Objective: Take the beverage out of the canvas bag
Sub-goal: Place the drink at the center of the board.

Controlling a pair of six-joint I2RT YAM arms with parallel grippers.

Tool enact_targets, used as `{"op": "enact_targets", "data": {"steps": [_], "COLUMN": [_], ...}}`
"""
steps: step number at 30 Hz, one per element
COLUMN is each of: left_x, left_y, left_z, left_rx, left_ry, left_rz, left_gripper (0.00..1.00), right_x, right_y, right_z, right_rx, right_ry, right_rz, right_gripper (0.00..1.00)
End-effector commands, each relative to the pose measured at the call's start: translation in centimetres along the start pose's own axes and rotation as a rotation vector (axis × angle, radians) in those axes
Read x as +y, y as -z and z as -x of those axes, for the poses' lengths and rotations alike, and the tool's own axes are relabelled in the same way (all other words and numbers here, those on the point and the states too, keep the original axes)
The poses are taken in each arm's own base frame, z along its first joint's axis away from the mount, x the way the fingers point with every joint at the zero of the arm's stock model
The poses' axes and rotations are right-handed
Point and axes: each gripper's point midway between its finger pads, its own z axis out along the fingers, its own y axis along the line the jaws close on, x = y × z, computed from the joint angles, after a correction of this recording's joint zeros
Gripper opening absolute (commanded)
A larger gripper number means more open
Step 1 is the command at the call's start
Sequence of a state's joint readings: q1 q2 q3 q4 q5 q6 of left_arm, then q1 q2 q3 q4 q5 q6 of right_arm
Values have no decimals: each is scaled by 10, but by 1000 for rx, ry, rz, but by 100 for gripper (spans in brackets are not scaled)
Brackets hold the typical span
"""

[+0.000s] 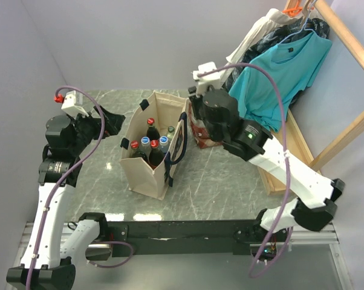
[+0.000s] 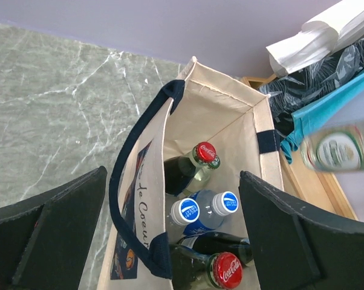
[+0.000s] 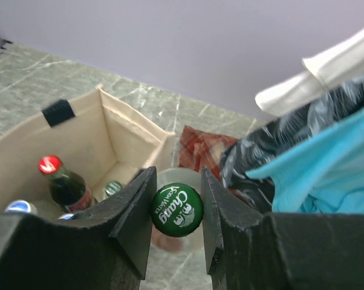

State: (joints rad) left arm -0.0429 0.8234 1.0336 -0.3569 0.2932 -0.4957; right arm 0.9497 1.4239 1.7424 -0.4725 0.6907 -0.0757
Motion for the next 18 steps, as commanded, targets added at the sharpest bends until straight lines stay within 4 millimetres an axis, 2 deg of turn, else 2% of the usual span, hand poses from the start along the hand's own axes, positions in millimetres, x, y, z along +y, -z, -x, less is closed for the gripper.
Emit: {"op": "enact_targets", "data": {"steps": [1,2,3,5,7,8,18], "left_x": [-8,-8,-7,-7,-7,-5,3], "left_y": [0,-1,-1,-1,-2,-3,-9], "left_z": [9,11,12,12,11,9,8], "left_rx": [-20,-23,-22,-26,-20,-16,3], "left_ry": [3,3,2,4,7,9,-1], "left_rz": [-24,-22,-20,-17,-17,-12,24], "left_gripper": [96,96,96,96,96,96,96], "right_x": [-49,-50,-49,-59,-59,-61,-54], "right_y": [34,35,33,36,35,31,12], "right_z": [45,41,29,23,11,0,-51], "right_rx": [-191,-188,-168,-166,-149,-129,-53], "right_ry": [-210,-218,-221,-230,-258,-253,-311], "right_rz": [-84,-83,-84,-98,-90,-99,-65], "right_gripper": [0,0,0,0,0,0,0]}}
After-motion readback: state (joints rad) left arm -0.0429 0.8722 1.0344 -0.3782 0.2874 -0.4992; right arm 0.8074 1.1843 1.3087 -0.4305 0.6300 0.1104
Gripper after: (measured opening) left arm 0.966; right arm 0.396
